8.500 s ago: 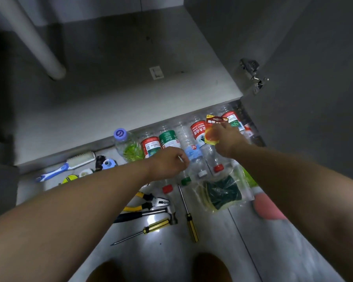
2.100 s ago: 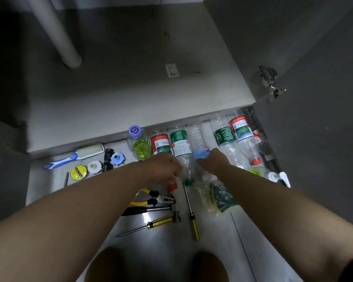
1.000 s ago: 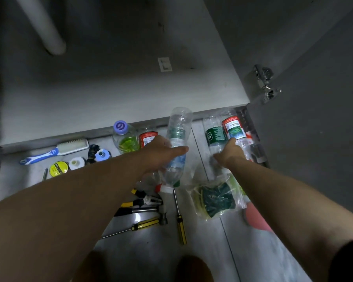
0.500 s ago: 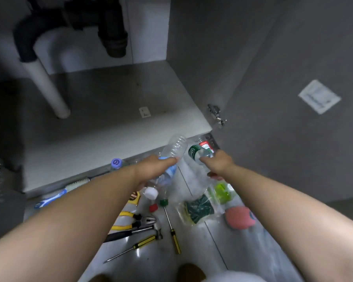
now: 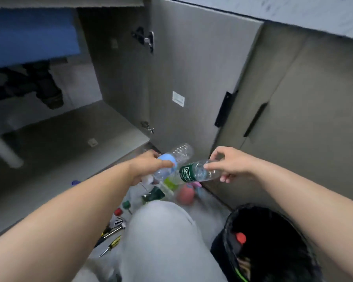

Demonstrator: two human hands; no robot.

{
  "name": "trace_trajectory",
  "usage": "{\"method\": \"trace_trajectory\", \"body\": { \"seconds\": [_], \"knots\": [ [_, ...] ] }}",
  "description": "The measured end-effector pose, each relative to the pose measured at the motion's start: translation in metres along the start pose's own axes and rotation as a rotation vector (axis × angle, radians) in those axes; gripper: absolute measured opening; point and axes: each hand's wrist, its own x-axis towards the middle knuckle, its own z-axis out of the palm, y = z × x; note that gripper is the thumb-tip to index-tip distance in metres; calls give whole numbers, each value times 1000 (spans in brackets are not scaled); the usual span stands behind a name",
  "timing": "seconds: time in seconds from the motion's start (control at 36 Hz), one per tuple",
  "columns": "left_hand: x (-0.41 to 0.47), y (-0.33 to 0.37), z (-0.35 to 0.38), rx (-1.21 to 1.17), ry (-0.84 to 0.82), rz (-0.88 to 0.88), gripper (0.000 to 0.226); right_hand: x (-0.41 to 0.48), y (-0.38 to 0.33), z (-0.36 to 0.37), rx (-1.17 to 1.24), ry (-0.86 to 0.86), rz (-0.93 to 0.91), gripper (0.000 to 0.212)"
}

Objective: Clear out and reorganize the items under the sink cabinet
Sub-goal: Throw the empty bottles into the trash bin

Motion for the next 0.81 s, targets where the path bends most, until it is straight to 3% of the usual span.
{"method": "trace_trajectory", "body": {
  "seconds": [0.14, 0.33, 0.44, 0.64, 0.81],
  "knots": [
    [-6, 12, 23, -50, -41, 37, 38, -34, 2, -45, -181, -39, -32, 38],
    [-23, 33, 128, -129, -160, 127, 37, -109, 86, -103, -255, -73, 155, 17],
    [-22, 22, 151, -78, -171, 153, 59, -109, 129, -77, -276, -25, 243, 22],
    [-15, 17, 152, -8, -61, 203, 47, -75, 195, 6, -427, 146, 216, 33],
    [-15, 8, 146, -30, -79, 256, 41, -50, 235, 52, -391, 198, 232, 40]
  ]
}}
